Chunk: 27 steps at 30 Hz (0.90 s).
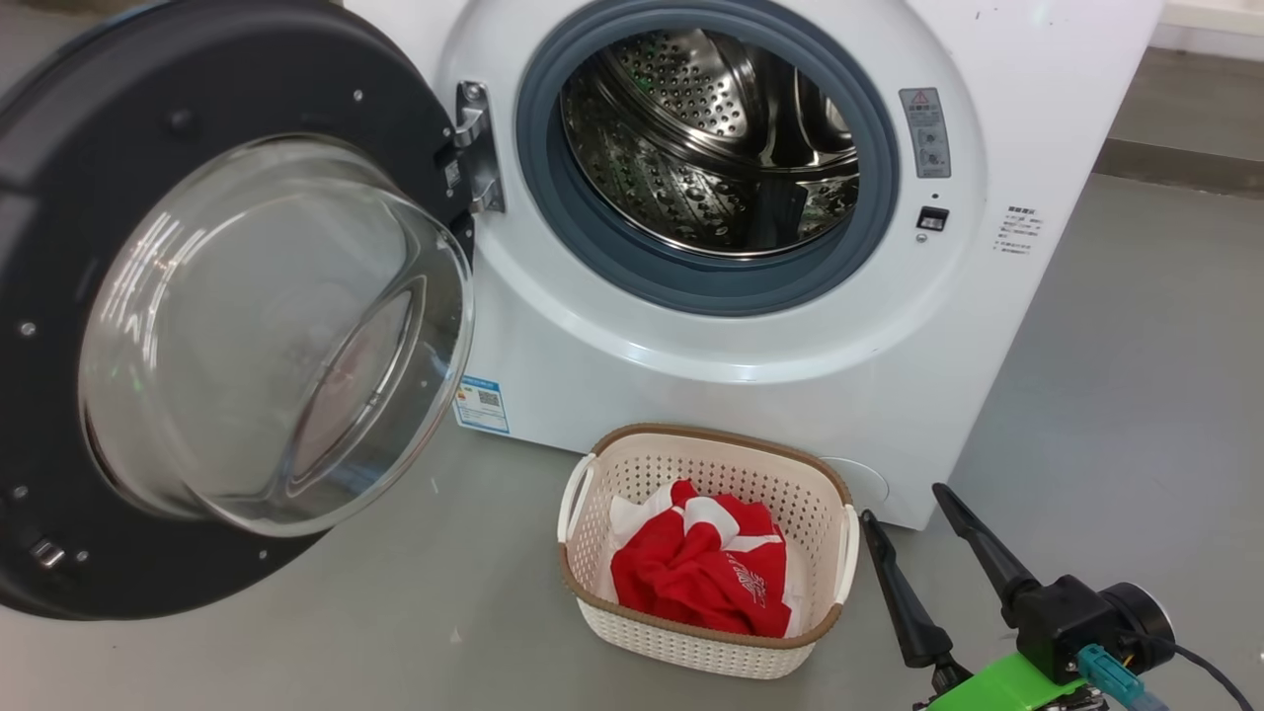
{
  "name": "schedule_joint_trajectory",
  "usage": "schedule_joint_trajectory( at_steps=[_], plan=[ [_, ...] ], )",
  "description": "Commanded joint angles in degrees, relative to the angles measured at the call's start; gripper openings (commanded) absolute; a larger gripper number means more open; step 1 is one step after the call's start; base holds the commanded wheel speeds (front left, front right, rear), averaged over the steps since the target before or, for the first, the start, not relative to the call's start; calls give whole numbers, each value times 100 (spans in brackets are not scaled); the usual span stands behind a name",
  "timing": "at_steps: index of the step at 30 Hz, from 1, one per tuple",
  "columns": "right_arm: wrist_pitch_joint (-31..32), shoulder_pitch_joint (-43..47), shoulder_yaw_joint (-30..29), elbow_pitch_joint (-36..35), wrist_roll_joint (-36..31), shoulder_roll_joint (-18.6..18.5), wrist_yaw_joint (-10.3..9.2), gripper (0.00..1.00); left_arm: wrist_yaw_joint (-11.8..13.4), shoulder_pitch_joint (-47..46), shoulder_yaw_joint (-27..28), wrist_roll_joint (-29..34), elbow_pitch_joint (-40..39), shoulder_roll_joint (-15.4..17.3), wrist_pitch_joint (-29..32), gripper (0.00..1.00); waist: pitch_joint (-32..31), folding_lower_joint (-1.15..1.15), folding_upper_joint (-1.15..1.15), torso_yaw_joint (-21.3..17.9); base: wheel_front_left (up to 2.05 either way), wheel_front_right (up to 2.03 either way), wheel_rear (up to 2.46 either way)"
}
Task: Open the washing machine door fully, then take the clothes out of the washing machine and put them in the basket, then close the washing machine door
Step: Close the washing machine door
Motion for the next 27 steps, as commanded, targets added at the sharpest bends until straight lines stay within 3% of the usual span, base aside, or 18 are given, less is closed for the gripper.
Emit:
schedule_joint_trajectory(
  at_steps=[1,10,19,27],
  plan=[
    [20,-159,145,-167,-30,-44,34,100,-63,-216,33,-6,-26,400,87,0,1,0,0,-48,0,0,0],
    [47,-163,148,-215,-88,-44,34,100,-370,-307,-85,-3,581,566,296,0,19,0,0,-175,0,0,0],
    [55,-117,150,-261,-89,-44,34,100,-781,-310,-108,-148,864,527,591,0,24,0,0,-139,0,0,0],
    [38,-109,246,-226,-36,-44,34,100,-991,-183,-149,-216,955,469,776,0,-1,0,0,-86,0,0,0]
  ],
)
